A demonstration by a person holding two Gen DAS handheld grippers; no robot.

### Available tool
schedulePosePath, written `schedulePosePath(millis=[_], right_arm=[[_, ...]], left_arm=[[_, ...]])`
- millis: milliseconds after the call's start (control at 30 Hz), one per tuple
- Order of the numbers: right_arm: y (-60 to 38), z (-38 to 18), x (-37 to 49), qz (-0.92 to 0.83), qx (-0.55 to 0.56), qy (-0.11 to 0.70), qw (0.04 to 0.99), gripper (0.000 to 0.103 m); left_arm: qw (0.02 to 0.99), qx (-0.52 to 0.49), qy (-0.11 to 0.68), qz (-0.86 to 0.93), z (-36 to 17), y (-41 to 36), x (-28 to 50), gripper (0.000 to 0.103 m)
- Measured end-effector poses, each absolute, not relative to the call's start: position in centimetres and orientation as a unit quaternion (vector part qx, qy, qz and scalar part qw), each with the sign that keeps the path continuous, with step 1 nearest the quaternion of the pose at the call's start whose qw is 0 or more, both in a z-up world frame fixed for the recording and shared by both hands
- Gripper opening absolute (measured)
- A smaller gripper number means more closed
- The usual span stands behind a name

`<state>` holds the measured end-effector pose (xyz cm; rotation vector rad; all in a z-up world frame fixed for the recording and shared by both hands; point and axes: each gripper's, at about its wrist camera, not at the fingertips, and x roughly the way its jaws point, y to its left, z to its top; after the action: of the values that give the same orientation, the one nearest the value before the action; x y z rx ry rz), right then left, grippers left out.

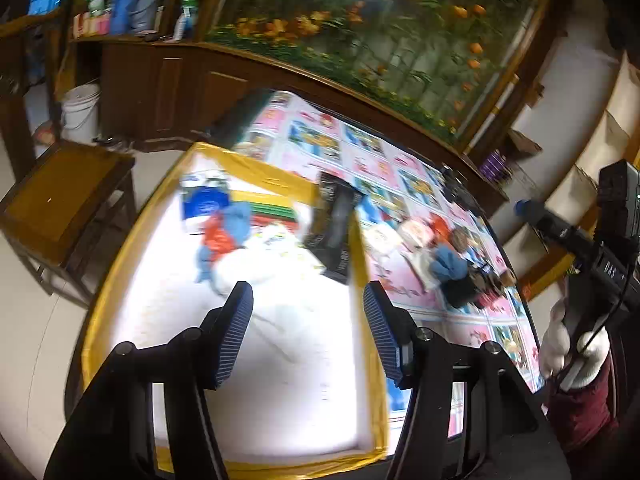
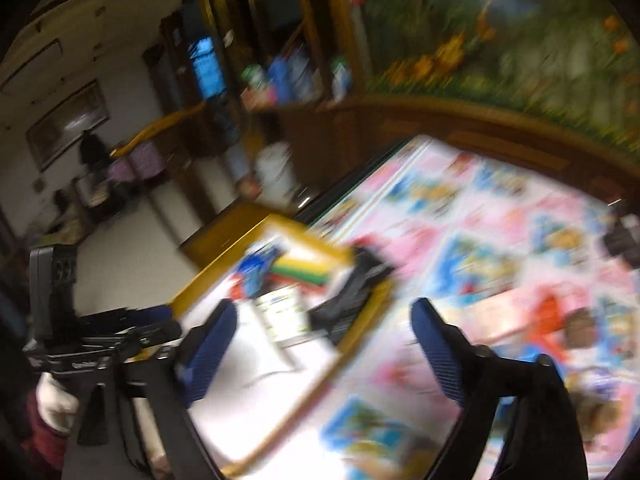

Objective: Organize soft objects
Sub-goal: 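Grasp the blue knitted glove with the left tool while the right moves toward the table items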

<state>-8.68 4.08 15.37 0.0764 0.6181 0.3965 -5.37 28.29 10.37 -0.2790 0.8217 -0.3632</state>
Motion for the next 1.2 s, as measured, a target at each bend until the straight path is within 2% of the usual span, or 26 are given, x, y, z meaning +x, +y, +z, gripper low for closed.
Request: schedulePosePath(millis=[67,233,400,733,933,967,1133,1200], right_arm=[[-0.6,15.2,-10.3,0.16,0.062,0.291,0.941,0.103],[-11.3,11.3,-11.9,0.097,0.173,0.339,0.92,0.103],[-18.4,9.8,-12.5,0.061,0.23,0.366,0.9,0.102],[-23.8,6.7,-12.8,0.044,0.268,0.358,0.894,0.102],[-25.5,3.9,-12.2,0.041,0.276,0.354,0.893,0.102],[-25.7,3.7,-12.2,0.039,0.276,0.354,0.893,0.102],[-27.4,3.2,-12.2,0.021,0.283,0.357,0.89,0.102],[-28.2,3.1,-11.9,0.014,0.29,0.361,0.886,0.102]], left_arm=[[0.888,-0.12,0.401,-0.19,10.6,25.9,-5.1,0.059],[0.877,-0.078,0.416,-0.226,10.6,19.7,-4.8,0.059],[0.859,-0.041,0.437,-0.263,9.7,12.8,-4.2,0.059],[0.796,-0.173,0.503,-0.288,6.7,5.0,2.1,0.058],[0.795,-0.168,0.521,-0.262,4.7,2.0,5.4,0.058],[0.795,-0.159,0.523,-0.264,4.5,1.7,5.4,0.057],[0.802,-0.141,0.516,-0.267,4.4,2.2,4.4,0.038],[0.8,-0.158,0.511,-0.27,4.6,3.6,4.0,0.037]])
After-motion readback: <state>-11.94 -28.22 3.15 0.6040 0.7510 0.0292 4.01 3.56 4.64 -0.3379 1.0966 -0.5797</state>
